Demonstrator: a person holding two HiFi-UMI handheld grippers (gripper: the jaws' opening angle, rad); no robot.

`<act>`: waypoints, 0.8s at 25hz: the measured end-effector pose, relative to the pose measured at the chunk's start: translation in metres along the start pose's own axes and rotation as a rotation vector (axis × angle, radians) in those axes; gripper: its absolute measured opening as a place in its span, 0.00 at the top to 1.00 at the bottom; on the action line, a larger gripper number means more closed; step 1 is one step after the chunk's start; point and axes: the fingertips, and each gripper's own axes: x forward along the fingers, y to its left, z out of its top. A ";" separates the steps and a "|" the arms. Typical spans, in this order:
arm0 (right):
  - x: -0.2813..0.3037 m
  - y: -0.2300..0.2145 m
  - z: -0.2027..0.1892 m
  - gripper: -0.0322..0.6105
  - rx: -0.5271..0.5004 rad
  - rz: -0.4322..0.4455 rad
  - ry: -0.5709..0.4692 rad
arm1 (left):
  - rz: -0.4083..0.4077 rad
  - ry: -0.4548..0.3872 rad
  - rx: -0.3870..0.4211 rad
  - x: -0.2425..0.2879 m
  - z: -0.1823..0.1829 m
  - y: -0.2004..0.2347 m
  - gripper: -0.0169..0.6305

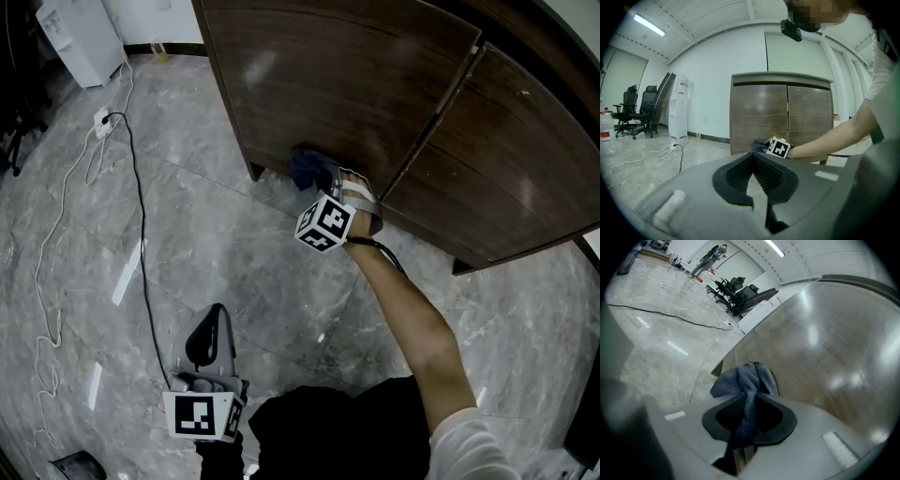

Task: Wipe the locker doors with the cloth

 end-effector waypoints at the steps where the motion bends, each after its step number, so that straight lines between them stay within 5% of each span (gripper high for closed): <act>1: -0.005 -0.009 0.007 0.85 -0.004 -0.017 -0.018 | 0.000 -0.001 -0.001 0.000 0.001 0.000 0.97; 20: -0.156 -0.280 0.193 0.85 -0.074 -0.417 -0.259 | -0.016 -0.021 0.014 -0.005 0.029 -0.014 0.97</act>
